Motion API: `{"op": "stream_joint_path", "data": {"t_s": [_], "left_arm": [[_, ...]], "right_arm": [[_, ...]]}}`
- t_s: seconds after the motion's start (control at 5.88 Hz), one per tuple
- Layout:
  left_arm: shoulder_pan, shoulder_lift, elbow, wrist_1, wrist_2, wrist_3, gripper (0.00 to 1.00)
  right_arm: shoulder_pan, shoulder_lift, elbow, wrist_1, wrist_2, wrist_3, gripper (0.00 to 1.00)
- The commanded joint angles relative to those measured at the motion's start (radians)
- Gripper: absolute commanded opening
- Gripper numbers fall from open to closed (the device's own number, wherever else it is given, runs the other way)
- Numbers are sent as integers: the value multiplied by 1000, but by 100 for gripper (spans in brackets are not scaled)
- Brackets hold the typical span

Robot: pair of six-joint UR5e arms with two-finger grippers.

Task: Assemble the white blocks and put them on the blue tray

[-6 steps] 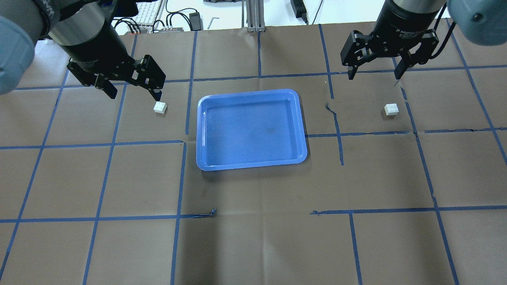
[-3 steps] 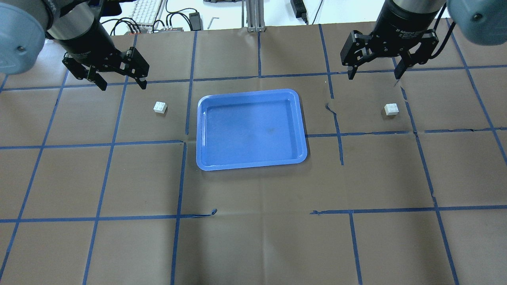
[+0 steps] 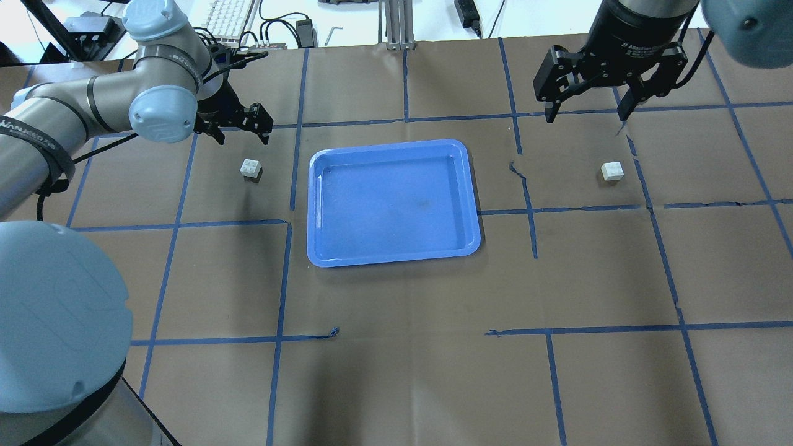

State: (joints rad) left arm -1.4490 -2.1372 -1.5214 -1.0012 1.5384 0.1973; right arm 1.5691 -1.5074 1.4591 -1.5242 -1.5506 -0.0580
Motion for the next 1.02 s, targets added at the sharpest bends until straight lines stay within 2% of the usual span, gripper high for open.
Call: {"op": "stream_joint_path", "data": {"t_s": [0.0, 0.17, 0.51, 0.68, 0.85], "left_arm": [[-2, -50, -22, 30, 3, 25, 100], [-2, -53, -29, 23, 8, 31, 99], [-2, -70, -32, 24, 12, 36, 88], [-2, -79, -33, 24, 12, 37, 77], [-2, -75, -28, 26, 12, 59, 31]], "right_arm": [[-6, 1, -2, -10, 1, -319, 100], [-14, 4, 0, -10, -9, -421, 100], [-65, 16, 4, -22, -11, -886, 100], [-143, 21, 3, -22, 0, -1083, 100], [-215, 36, 0, -19, 1, -1366, 100]]}}
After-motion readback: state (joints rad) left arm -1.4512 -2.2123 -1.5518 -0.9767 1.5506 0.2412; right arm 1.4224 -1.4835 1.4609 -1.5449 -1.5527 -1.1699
